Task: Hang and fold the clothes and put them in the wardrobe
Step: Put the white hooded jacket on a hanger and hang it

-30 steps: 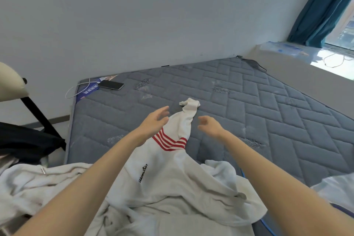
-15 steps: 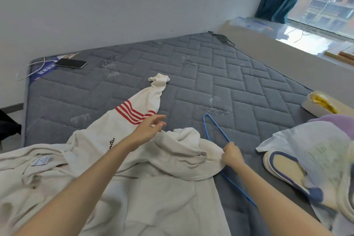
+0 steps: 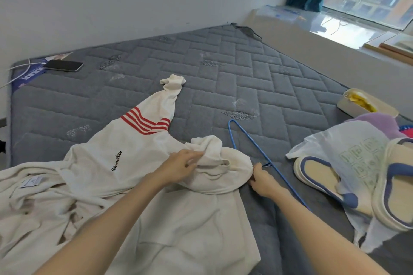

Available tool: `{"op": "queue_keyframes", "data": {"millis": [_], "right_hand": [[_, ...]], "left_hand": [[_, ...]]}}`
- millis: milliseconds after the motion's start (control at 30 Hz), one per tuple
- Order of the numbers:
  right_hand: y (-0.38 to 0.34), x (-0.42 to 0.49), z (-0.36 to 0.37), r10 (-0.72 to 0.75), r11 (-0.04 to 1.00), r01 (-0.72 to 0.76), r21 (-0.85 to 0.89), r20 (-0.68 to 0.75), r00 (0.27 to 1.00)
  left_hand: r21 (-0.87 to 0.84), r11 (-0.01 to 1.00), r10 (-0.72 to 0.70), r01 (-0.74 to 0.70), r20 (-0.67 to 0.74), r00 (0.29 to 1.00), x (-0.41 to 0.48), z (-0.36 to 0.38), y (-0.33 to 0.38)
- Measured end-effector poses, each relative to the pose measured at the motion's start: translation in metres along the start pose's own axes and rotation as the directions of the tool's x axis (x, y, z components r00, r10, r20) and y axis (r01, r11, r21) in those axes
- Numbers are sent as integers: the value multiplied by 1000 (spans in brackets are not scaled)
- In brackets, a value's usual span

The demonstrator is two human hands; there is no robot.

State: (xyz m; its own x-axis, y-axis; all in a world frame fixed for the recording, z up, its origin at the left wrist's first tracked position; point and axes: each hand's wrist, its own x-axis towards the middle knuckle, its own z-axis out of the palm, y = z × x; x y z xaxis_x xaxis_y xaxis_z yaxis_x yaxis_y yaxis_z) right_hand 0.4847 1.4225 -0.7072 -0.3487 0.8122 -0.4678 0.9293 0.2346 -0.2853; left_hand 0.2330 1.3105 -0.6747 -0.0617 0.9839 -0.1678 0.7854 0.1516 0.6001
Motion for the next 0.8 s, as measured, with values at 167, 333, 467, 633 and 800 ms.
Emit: {"op": "queue_keyframes", "data": {"millis": [167, 333, 467, 633, 800], "right_hand": [[11, -8, -12, 96, 975, -124, -186, -155, 983], [18, -9, -38, 203, 969, -241, -48, -400, 894], [10, -5, -69, 225, 966, -97, 240, -593, 773], [-35, -13, -100, 106, 882, 264, 389, -712, 694], [-104, -21, -113, -77, 772, 503, 389, -728, 681]], "left_hand": [[208, 978, -68, 36, 150, 986, 7, 25, -1], [228, 972, -101, 58, 180, 979, 10, 27, -1], [159, 986, -84, 53, 191, 978, 11, 14, 8], [-103, 993, -60, 66, 66, 996, 3, -21, 18], [-257, 963, -108, 83, -88, 990, -14, -72, 15]]}}
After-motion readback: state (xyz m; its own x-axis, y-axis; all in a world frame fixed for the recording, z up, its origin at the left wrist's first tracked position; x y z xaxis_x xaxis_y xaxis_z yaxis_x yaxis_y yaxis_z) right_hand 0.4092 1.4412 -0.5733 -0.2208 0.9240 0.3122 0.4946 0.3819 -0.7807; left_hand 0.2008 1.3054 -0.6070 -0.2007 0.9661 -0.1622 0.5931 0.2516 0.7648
